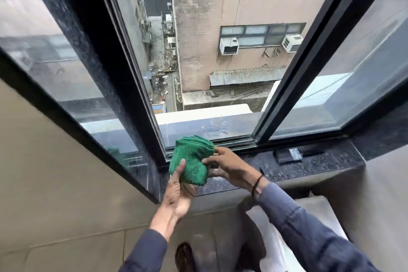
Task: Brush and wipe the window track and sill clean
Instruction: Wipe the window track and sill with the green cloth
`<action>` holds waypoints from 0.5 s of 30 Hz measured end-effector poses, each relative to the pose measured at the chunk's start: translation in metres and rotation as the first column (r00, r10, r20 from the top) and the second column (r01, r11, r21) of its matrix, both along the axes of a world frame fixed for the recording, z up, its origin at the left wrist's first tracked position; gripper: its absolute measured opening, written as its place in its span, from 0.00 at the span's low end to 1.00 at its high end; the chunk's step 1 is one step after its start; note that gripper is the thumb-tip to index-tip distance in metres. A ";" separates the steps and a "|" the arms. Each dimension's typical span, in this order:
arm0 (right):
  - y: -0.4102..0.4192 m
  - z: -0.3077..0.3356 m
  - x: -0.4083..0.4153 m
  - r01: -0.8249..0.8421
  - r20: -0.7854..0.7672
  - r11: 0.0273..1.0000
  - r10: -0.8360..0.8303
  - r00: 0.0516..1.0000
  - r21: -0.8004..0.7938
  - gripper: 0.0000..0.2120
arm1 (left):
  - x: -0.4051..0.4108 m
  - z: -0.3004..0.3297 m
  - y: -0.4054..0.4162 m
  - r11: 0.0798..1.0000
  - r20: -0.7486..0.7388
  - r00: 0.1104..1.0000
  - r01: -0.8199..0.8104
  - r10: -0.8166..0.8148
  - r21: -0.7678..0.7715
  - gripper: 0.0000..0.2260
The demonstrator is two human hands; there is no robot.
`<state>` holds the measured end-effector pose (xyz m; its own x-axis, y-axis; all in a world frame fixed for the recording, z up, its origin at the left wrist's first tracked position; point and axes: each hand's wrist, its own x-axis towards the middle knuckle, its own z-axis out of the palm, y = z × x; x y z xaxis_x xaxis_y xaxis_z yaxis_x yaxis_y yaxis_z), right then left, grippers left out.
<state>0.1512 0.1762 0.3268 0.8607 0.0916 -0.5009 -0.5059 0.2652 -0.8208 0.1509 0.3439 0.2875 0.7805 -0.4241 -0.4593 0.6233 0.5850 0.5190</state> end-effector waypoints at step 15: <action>-0.166 -0.153 -0.096 0.025 0.043 0.062 0.301 0.953 -0.998 0.28 | -0.022 -0.049 -0.147 0.218 0.546 0.572 -0.542 -0.613 0.812 0.33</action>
